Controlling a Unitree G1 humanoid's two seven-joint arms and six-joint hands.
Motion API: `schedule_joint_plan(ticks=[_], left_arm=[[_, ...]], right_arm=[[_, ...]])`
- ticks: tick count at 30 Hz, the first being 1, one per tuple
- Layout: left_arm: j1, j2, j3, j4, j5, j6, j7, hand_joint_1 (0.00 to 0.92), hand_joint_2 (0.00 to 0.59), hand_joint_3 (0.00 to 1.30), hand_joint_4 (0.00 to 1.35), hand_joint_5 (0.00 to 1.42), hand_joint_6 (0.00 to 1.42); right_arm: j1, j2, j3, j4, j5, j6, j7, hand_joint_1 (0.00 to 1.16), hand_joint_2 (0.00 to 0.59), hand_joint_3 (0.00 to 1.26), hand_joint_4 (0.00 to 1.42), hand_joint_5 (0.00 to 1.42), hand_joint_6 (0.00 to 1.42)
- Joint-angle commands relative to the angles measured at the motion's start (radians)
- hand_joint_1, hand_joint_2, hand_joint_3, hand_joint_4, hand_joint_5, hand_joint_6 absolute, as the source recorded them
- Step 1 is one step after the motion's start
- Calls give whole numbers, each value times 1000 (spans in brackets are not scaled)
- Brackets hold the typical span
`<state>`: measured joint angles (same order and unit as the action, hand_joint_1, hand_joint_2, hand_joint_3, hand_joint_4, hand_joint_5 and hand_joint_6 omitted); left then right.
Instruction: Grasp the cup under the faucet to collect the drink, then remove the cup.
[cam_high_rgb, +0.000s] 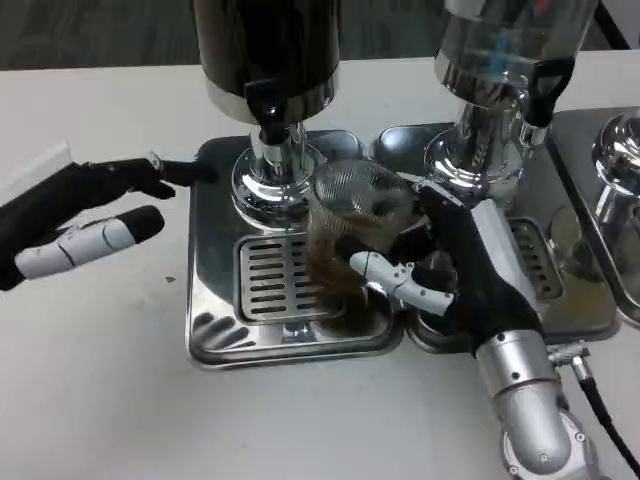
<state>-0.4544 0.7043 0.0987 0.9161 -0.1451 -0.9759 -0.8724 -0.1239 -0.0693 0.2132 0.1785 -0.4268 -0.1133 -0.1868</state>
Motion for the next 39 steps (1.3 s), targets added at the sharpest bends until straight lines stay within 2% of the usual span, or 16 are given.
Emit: schedule_joint_plan(ticks=[1, 11, 25, 39], left_arm=[[30, 23, -3, -18, 17, -41, 2, 0, 146, 261, 143, 148, 239], [72, 61, -1, -44, 50, -126, 37, 0, 131, 149, 1, 29, 184], [140, 101, -4, -90, 75, -205, 93, 0, 121, 100, 0, 0, 140], [217, 109, -16, -166, 65, -257, 109, 0, 111, 47, 0, 0, 123]], right_arm=[[18, -6, -11, -69, 8, -3, 1, 630, 268, 464, 602, 655, 638], [78, -31, -21, -171, 10, 23, 30, 627, 266, 469, 618, 657, 651], [169, -67, -21, -344, 0, 70, 97, 631, 269, 473, 619, 672, 653], [284, -106, -26, -525, -21, 119, 173, 650, 262, 485, 619, 683, 676]])
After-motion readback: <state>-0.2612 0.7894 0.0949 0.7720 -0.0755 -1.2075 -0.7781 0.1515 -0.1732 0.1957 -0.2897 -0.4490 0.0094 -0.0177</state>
